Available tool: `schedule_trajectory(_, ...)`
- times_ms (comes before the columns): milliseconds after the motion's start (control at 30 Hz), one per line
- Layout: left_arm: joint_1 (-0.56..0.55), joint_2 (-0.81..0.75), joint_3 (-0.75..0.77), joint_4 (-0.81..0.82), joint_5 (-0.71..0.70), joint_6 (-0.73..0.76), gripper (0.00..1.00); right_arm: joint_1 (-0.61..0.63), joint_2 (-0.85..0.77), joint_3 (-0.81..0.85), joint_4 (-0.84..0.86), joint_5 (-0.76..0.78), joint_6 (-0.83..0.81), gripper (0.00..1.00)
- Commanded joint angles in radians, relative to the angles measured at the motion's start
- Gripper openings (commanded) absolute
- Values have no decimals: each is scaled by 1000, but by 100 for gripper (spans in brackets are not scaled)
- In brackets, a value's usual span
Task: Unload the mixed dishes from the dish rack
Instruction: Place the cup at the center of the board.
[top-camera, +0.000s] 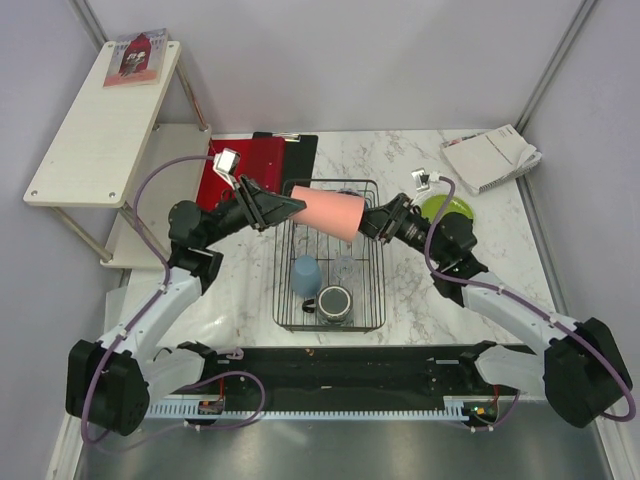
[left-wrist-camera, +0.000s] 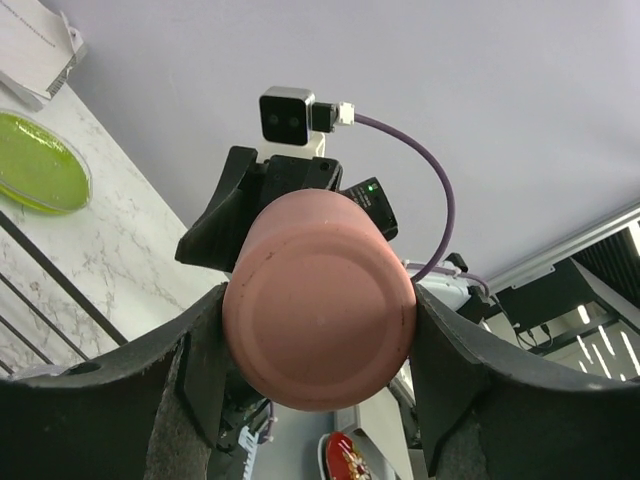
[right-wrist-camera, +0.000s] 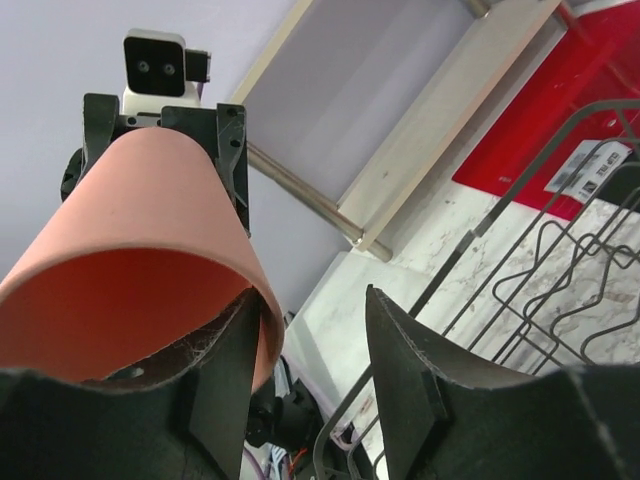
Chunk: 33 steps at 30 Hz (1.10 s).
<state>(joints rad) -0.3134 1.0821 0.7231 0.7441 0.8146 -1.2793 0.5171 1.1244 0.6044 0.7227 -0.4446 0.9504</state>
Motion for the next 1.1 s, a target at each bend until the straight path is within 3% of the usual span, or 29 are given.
schedule_trajectory(0,0,2,-28,89,40,-64,2,17,44,54,103,-68,31,51)
schedule_trajectory(67,0,-2,-39,86,52,-60,2,17,20,57,52,-28,-5,40)
schedule_trajectory(100,0,-7,-39,74,54,-46,2,15,6,63,11,-7,-31,17)
schedule_trajectory(133,0,-10,-34,37,55,-31,4,17,-8,75,-79,16,-54,7)
schedule_trajectory(167,-1,-22,-30,0,55,-11,14,17,-32,84,-130,71,-106,0)
schedule_trajectory(200,-3,-28,-22,-47,49,56,52,17,-47,95,-231,96,-136,0)
schedule_trajectory(300,-9,-59,35,-328,-6,210,99,17,-103,155,-458,268,-243,0)
schedule_trajectory(433,-9,-128,102,-633,-177,368,99,-9,-123,240,-744,578,-312,0)
schedule_trajectory(500,-9,-166,128,-816,-279,437,99,-85,-97,271,-862,638,-280,0)
schedule_trajectory(533,-9,-177,139,-857,-384,445,99,-121,-86,287,-884,635,-262,0)
schedule_trajectory(633,-9,-215,115,-945,-495,443,99,-262,-25,316,-965,653,-170,0)
schedule_trajectory(767,-9,-217,79,-992,-506,420,99,-348,214,470,-1133,789,-50,0)
schedule_trajectory(833,-9,-205,76,-1023,-499,420,99,-348,322,657,-1299,892,8,0)
schedule_trajectory(900,-9,-199,76,-1040,-497,428,99,-350,457,810,-1362,893,-1,0)
schedule_trajectory(1067,-9,-202,87,-1059,-503,459,99,-348,645,986,-1358,870,-51,0)
